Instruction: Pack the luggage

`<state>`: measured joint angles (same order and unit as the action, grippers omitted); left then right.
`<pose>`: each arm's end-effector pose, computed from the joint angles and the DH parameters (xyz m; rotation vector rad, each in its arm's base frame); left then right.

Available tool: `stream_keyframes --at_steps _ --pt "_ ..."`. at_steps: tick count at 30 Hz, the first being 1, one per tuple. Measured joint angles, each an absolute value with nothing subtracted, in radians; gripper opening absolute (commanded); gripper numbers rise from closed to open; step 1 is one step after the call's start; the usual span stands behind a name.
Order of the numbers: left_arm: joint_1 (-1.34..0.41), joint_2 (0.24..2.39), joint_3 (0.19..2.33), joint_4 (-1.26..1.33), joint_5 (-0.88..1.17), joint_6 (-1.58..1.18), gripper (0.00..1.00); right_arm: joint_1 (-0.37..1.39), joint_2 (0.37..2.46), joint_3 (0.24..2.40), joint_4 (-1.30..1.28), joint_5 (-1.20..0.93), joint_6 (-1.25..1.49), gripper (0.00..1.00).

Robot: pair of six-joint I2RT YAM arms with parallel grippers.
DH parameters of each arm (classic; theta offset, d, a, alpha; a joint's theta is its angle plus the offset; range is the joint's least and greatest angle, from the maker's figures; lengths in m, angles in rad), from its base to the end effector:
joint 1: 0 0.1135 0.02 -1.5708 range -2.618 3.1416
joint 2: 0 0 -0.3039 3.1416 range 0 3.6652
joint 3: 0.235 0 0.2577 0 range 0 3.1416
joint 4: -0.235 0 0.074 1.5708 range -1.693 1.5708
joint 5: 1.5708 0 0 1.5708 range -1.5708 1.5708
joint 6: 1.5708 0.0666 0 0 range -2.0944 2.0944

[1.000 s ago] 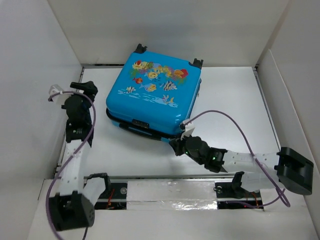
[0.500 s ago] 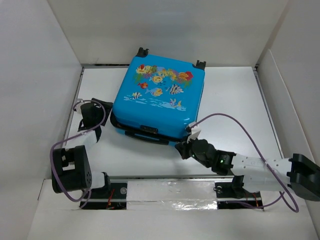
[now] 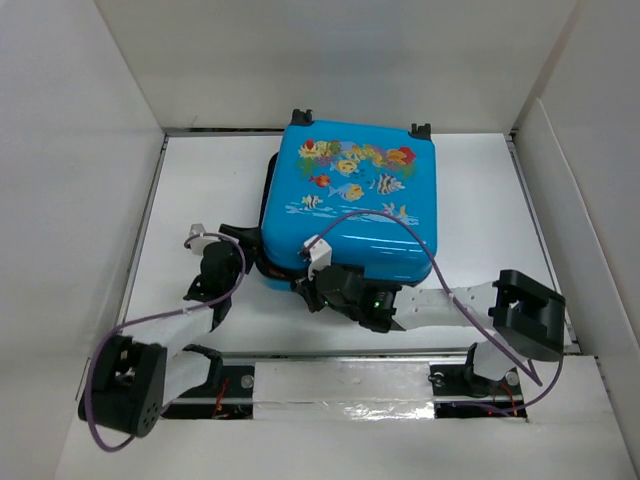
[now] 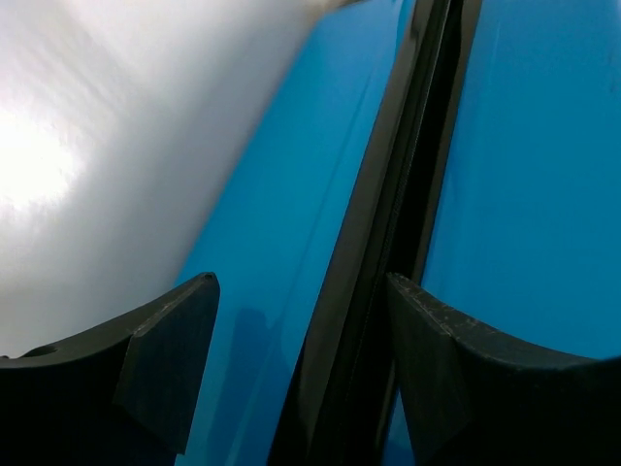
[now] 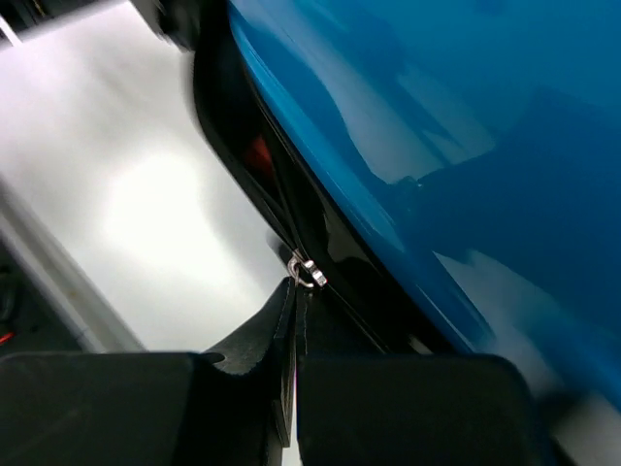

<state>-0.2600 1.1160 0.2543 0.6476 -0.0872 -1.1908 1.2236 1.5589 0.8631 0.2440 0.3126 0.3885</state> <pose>0.2261 -0.0541 0.2056 -0.9067 1.6575 -0.9479 0.1454 0.3417 0.2428 -0.6503 1.9678 0.7069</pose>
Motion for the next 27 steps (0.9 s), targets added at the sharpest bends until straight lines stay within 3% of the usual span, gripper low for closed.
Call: stream_keyframes --at_steps 6,10,13,14,16,22,27 --pt "-0.385 0.881 0.226 0.451 -0.123 -1.144 0.63 1.245 1.608 0.956 0.205 0.230 0.324 0.00" --pt "-0.441 0.812 0.223 0.372 -0.157 -1.127 0.67 1.240 1.562 0.895 0.224 0.181 0.303 0.00" --pt "-0.484 0.736 0.229 0.276 -0.165 -1.084 0.81 1.181 1.411 0.705 0.314 0.080 0.324 0.00" --pt "-0.490 0.713 0.237 0.253 -0.162 -1.070 0.92 1.145 1.340 0.623 0.352 0.030 0.332 0.00" --pt "-0.487 0.692 0.280 0.218 -0.162 -1.036 0.94 1.069 1.213 0.502 0.381 -0.065 0.358 0.00" --pt "-0.385 0.876 0.557 0.282 -0.164 -0.963 0.99 0.895 0.922 0.379 0.221 -0.186 0.397 0.00" --pt "-0.297 1.232 0.806 0.372 -0.125 -0.916 0.99 0.805 0.746 0.358 0.042 -0.197 0.395 0.00"
